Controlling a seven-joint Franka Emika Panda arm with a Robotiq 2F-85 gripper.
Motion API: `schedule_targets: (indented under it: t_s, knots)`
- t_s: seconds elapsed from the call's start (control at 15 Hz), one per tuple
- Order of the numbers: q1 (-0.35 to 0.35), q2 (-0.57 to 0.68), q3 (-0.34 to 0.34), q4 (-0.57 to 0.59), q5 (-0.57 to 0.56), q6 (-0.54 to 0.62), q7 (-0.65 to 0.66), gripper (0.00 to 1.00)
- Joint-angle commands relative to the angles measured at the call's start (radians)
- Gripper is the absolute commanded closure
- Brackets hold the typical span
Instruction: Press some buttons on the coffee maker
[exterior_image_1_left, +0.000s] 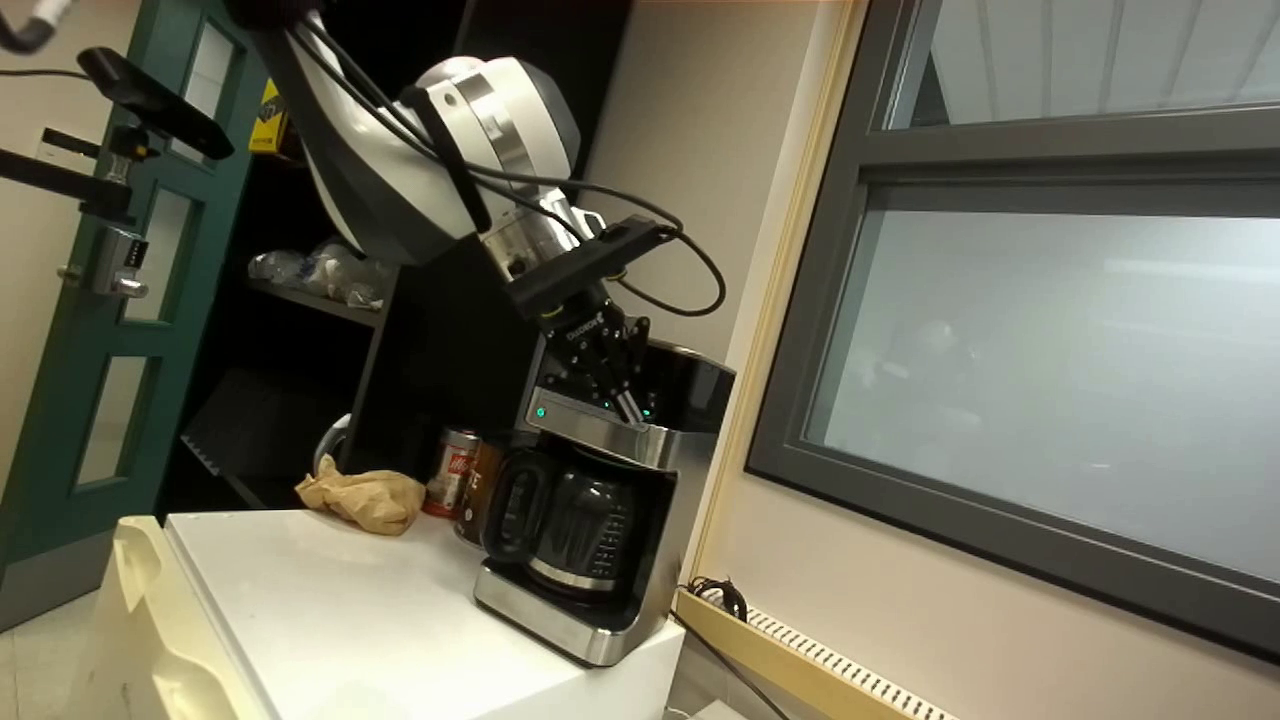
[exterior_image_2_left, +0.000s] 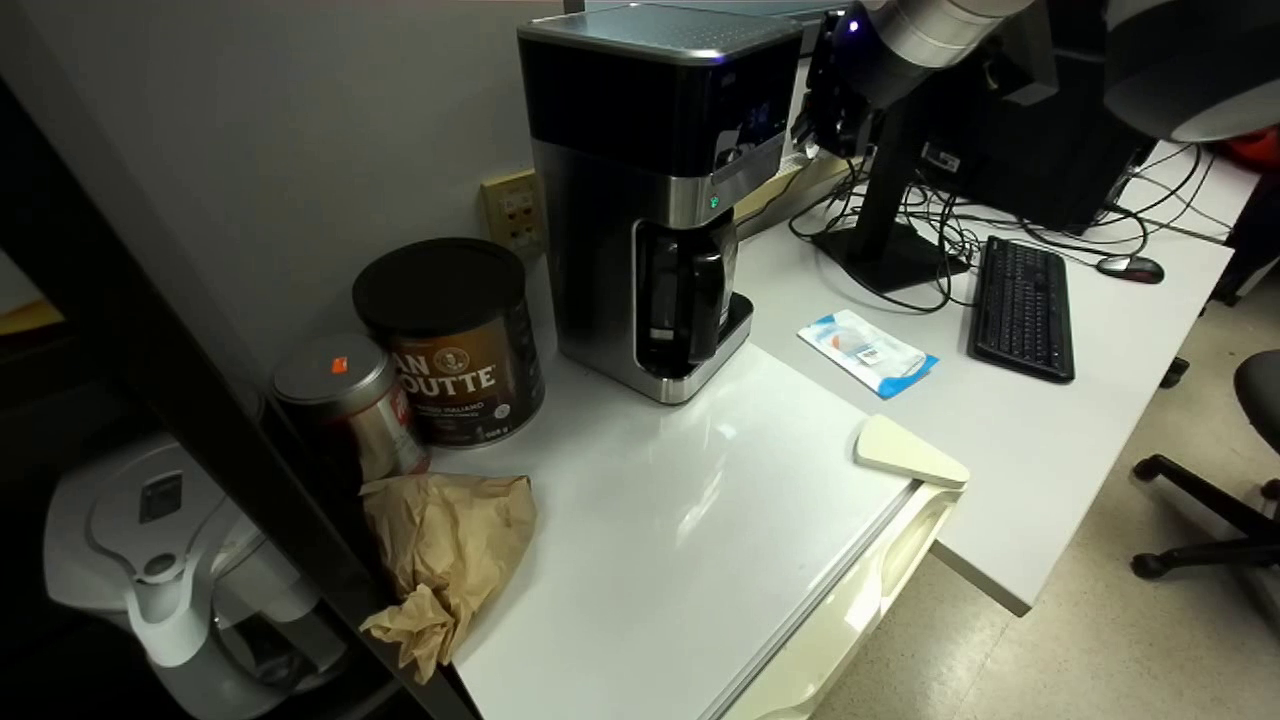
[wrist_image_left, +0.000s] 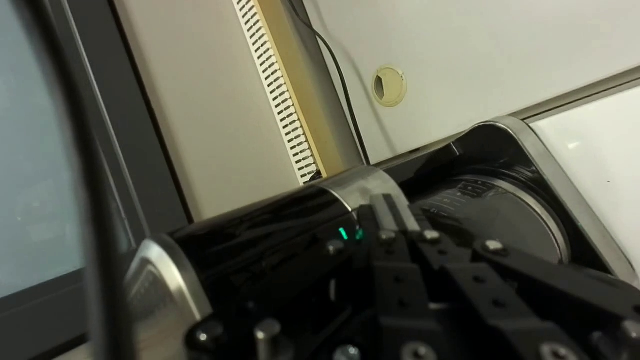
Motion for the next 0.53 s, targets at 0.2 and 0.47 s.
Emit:
schedule_targets:
  t_s: [0.2, 0.47]
  knots:
    - [0.017, 0.097, -0.012, 0.13, 0.102, -0.004, -0.122, 1.0]
    - [0.018, 0.099, -0.017, 0.137, 0.135, -0.003, -0.159, 1.0]
